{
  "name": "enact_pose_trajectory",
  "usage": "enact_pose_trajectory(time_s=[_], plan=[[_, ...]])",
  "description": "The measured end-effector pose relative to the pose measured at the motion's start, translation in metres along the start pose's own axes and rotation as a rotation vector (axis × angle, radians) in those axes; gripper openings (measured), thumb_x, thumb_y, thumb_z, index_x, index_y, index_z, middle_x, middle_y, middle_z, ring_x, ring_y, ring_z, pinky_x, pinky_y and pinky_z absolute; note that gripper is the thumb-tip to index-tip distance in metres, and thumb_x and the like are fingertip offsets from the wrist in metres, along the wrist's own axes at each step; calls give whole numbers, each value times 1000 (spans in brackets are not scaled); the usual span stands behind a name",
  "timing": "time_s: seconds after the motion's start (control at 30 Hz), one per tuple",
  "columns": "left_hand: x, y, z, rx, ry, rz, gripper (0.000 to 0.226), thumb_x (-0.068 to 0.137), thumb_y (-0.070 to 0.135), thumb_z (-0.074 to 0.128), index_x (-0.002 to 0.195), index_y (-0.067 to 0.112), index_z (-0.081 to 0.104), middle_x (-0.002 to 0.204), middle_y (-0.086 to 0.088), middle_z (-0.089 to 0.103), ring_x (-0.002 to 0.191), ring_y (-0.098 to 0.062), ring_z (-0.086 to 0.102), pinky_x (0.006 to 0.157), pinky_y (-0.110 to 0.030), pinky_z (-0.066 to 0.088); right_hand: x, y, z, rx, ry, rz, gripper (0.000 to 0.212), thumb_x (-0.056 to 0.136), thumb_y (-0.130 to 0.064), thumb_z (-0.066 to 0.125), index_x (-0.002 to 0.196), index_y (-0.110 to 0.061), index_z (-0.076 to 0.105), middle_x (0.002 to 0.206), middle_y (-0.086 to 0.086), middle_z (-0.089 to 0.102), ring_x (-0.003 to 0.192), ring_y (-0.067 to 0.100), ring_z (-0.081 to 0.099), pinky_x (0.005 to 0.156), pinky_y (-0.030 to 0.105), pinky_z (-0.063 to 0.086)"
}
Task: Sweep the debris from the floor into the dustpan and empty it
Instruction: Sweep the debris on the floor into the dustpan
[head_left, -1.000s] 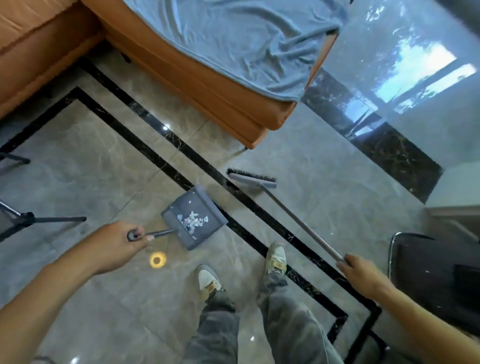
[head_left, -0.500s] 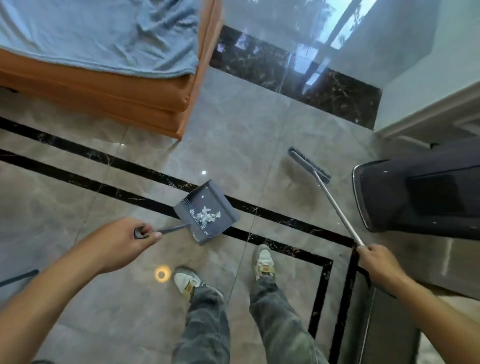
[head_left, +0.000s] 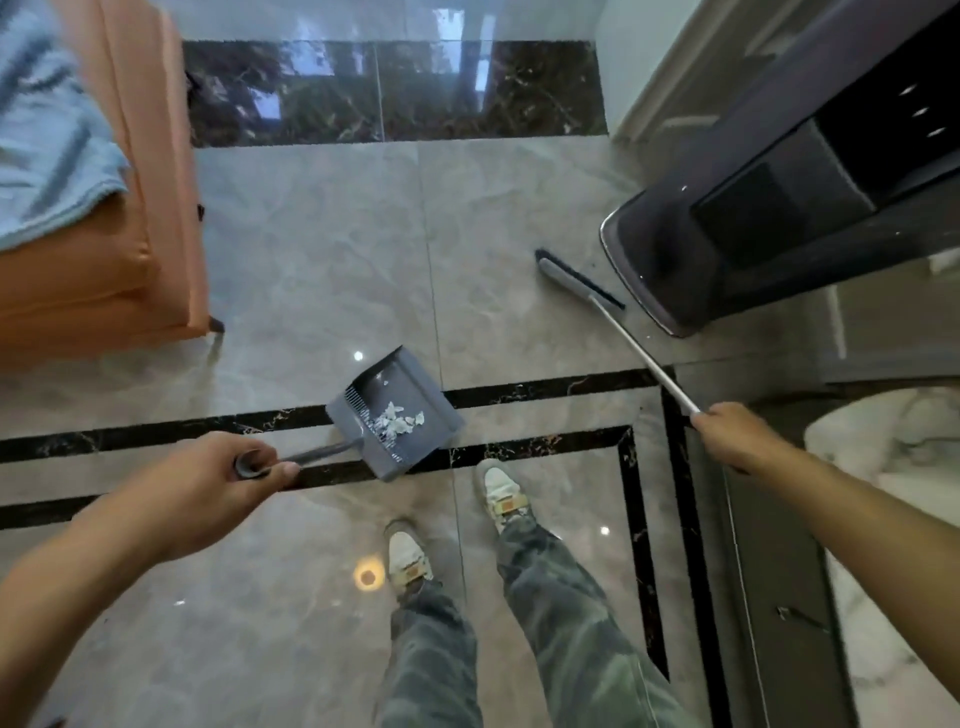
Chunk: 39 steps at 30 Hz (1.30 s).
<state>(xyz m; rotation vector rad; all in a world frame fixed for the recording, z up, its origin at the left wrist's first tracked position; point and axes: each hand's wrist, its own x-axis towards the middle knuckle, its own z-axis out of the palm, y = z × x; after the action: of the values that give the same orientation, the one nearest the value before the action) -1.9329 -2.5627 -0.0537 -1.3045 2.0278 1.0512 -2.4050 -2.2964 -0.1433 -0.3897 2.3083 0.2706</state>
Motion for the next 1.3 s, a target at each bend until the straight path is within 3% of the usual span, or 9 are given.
enact_pose_trajectory(time_s=[0.23, 0.43, 0.77, 0.87, 0.97, 1.03, 1.17, 1.23, 1.3], plan=[[29, 24, -5, 153, -15, 153, 38, 90, 56, 61, 69, 24, 65, 50, 1, 57, 53, -17, 60, 58, -33, 49, -79, 69, 64, 169, -161, 92, 29, 99, -33, 48, 79, -14, 56, 68, 10, 56, 51, 24, 53, 45, 25, 37], [27, 32, -2, 198, 12, 281, 31, 90, 56, 60, 63, 41, 60, 47, 2, 48, 48, -13, 49, 50, -28, 38, -142, 95, 92, 276, -21, 114, 35, 99, -31, 52, 75, -7, 57, 68, 11, 60, 60, 31, 60, 52, 31, 34], [49, 74, 11, 283, -14, 318, 35, 92, 56, 57, 62, 39, 57, 49, 0, 54, 50, -18, 55, 52, -30, 42, -68, 14, 61, 723, 33, 311, 27, 97, -18, 43, 72, -13, 55, 60, 9, 52, 41, 21, 44, 37, 18, 32], [56, 83, 10, 298, -25, 296, 45, 92, 57, 57, 58, 28, 55, 49, -1, 53, 49, -16, 52, 54, -32, 43, -33, -26, 52, 807, -61, 362, 20, 98, -12, 45, 96, -12, 64, 70, 8, 53, 51, 17, 46, 38, 22, 34], [64, 87, 10, 316, -3, 280, 48, 93, 55, 58, 56, 26, 53, 46, 2, 48, 47, -14, 47, 54, -31, 41, -20, -57, 50, 568, -44, 280, 36, 98, -8, 45, 131, -6, 59, 89, 14, 59, 66, 23, 59, 49, 30, 49], [62, 89, 7, 346, -14, 270, 46, 93, 56, 58, 58, 26, 53, 47, 1, 49, 47, -15, 49, 54, -31, 42, -30, -54, 57, 360, 23, 172, 40, 97, -13, 48, 135, -5, 56, 95, 11, 58, 83, 27, 65, 69, 35, 59], [62, 109, 15, 415, -23, 270, 49, 94, 56, 56, 66, 15, 56, 57, -7, 60, 54, -19, 57, 54, -33, 45, -66, 27, 68, 93, -79, 122, 34, 99, -17, 45, 125, -5, 62, 97, 9, 59, 68, 21, 55, 62, 28, 45], [64, 118, 14, 430, -27, 268, 49, 94, 55, 56, 67, 14, 57, 57, -7, 61, 55, -20, 59, 57, -35, 49, -91, 74, 70, 125, -152, 134, 26, 99, -22, 46, 110, -9, 65, 103, 15, 66, 80, 30, 64, 61, 27, 45], [67, 121, 15, 442, -44, 270, 49, 94, 54, 58, 64, 15, 54, 54, -5, 56, 54, -21, 56, 60, -37, 51, -116, 115, 65, 195, -160, 149, 20, 97, -30, 50, 88, -16, 61, 87, 11, 68, 69, 27, 65, 49, 26, 42]])
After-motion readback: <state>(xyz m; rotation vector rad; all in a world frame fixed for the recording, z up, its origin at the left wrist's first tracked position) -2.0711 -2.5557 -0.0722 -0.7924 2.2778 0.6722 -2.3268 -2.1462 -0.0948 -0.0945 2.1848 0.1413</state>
